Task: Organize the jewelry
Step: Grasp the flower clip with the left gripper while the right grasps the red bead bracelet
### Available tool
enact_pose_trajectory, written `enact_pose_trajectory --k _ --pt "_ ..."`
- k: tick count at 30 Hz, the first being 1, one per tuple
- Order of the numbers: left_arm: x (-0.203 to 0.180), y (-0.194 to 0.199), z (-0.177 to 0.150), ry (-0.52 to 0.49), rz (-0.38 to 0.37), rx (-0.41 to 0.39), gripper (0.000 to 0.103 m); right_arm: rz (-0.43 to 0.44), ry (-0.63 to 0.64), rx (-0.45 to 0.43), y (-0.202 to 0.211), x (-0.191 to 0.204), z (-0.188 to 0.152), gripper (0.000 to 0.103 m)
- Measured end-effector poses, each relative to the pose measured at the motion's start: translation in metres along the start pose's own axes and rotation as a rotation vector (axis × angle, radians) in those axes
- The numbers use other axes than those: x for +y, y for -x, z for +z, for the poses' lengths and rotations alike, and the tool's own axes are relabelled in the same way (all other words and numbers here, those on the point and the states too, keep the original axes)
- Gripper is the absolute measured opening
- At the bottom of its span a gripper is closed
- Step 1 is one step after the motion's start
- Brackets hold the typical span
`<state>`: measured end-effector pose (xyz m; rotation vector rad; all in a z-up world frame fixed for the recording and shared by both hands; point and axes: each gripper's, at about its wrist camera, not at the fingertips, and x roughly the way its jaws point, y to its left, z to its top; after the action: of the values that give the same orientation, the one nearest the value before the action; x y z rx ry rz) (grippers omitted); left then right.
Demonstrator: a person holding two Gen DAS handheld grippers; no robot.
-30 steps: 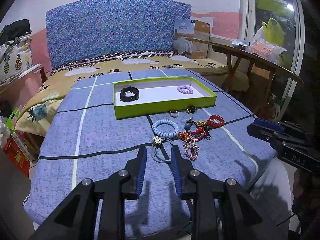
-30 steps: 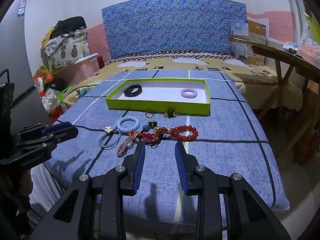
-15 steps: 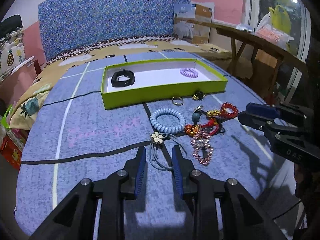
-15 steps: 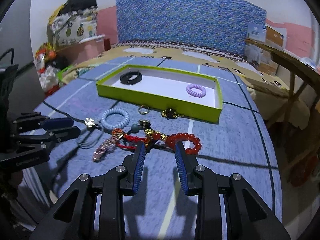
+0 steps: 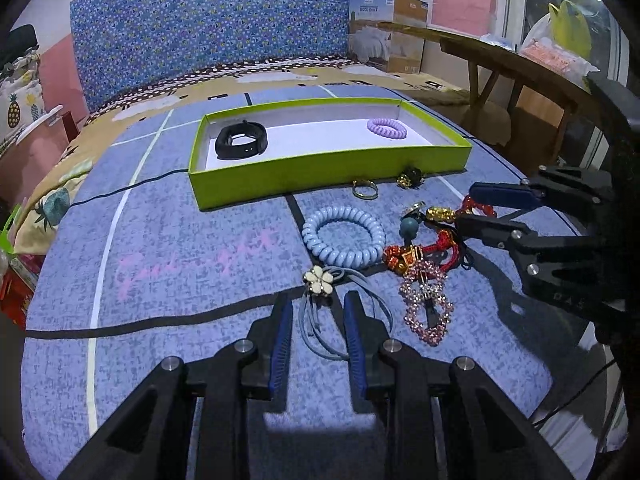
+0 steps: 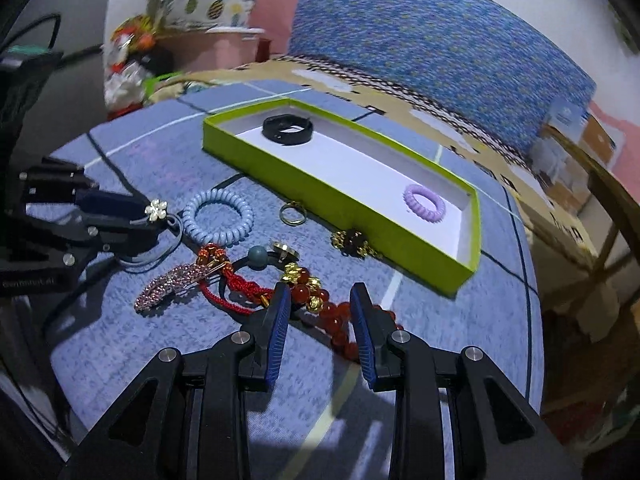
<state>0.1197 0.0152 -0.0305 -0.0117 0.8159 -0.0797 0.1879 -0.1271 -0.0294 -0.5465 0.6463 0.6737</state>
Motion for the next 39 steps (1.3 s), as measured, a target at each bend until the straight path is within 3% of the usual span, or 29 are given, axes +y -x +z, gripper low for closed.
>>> enact_pose_trajectory --k 6,7,9,15,19,26,39 --pt "0.003 -0.001 0.001 0.014 -0.011 -0.002 0.028 0.054 -0.037 0.010 -0.005 -0.012 0.005 0.029" --pt "0.003 -0.002 0.002 0.016 -0.012 -0.002 0.028 0.061 -0.052 0.006 -0.004 -0.014 0.005 0.016" --pt "0.004 -0.002 0.002 0.018 -0.012 -0.003 0.028 0.063 -0.097 0.001 -0.003 -0.020 0.005 0.010" --pt "0.003 -0.003 0.003 0.009 -0.007 -0.007 0.028 0.063 -0.166 -0.001 0.002 -0.028 0.001 0.010" --pt "0.006 -0.003 0.003 0.015 0.007 -0.012 0.013 0.075 -0.259 -0.029 0.011 -0.039 -0.003 0.010" --pt "0.013 0.003 0.004 0.049 -0.032 -0.029 0.013 0.082 -0.399 -0.076 0.028 -0.051 -0.008 0.010" --pt "0.014 0.033 0.023 0.041 -0.069 -0.122 0.013 0.079 -0.452 -0.161 0.058 -0.060 0.006 0.010"
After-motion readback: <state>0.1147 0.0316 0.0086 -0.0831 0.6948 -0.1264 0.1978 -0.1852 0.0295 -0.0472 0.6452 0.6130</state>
